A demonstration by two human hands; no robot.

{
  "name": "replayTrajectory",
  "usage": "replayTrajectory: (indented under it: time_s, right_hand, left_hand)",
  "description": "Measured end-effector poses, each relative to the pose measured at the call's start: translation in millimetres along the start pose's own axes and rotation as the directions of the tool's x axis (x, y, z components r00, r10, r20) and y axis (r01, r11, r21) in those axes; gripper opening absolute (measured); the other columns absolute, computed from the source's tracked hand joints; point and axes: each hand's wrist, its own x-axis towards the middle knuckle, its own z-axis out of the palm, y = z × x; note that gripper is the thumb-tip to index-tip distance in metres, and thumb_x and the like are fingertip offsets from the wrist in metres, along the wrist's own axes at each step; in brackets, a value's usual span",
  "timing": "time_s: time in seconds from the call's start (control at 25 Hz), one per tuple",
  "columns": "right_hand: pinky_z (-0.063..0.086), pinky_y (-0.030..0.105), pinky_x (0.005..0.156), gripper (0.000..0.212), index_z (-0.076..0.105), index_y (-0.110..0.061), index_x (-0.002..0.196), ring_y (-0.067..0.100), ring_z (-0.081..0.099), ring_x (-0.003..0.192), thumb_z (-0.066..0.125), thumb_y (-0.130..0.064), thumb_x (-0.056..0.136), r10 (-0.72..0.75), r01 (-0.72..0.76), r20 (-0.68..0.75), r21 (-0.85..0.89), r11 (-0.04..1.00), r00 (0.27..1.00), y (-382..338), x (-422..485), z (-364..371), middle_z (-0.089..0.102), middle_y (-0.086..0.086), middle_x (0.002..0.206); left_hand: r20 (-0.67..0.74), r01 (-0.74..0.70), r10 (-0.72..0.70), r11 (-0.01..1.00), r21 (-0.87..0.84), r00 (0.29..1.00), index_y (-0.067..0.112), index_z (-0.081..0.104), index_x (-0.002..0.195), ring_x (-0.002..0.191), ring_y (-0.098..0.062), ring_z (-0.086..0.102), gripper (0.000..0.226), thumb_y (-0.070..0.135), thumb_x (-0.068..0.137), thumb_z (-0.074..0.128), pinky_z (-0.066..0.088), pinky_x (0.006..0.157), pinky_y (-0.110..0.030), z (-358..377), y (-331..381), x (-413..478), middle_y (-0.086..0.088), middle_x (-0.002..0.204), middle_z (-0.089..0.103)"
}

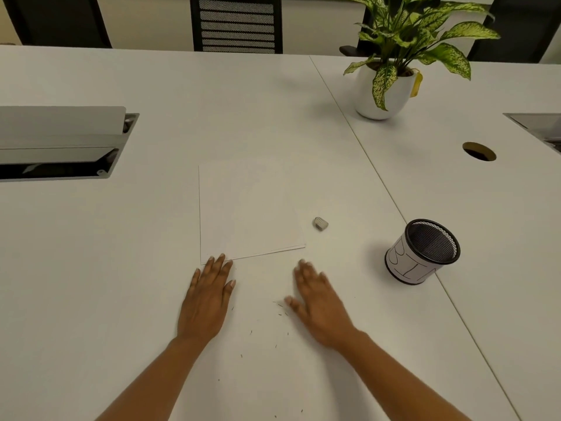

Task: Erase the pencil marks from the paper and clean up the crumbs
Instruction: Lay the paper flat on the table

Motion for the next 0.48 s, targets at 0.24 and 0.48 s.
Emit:
replayTrajectory:
  time_s: [0.24,0.48]
  right_hand:
    - [-0.006,0.011,0.112,0.082,0.015,-0.026,0.142,-0.008,0.001,0.137,0.007,-0.075,0.076,-0.097,0.073,0.052,0.340,0.937,0.994,-11.0,-25.3,-4.4,0.005,-0.020,0.147]
    - [-0.013,0.026,0.113,0.099,0.005,-0.012,0.143,0.008,-0.009,0.139,-0.017,-0.074,0.069,0.097,-0.101,-0.108,-0.032,0.994,0.989,3.7,-12.6,2.5,-0.003,0.002,0.154]
  left_hand:
    - [0.006,0.004,-0.004,1.000,0.010,1.000,0.017,0.032,0.141,0.138,-0.008,0.013,0.091,0.065,0.082,-0.016,0.007,0.113,-0.030,-2.4,3.7,-2.1,0.005,0.150,0.024]
    - [0.015,0.046,-0.046,0.999,-0.008,0.999,0.017,0.028,0.143,0.137,-0.005,0.008,0.074,0.054,0.084,0.002,0.003,0.113,-0.028,-5.4,7.7,-7.7,0.003,0.152,0.022]
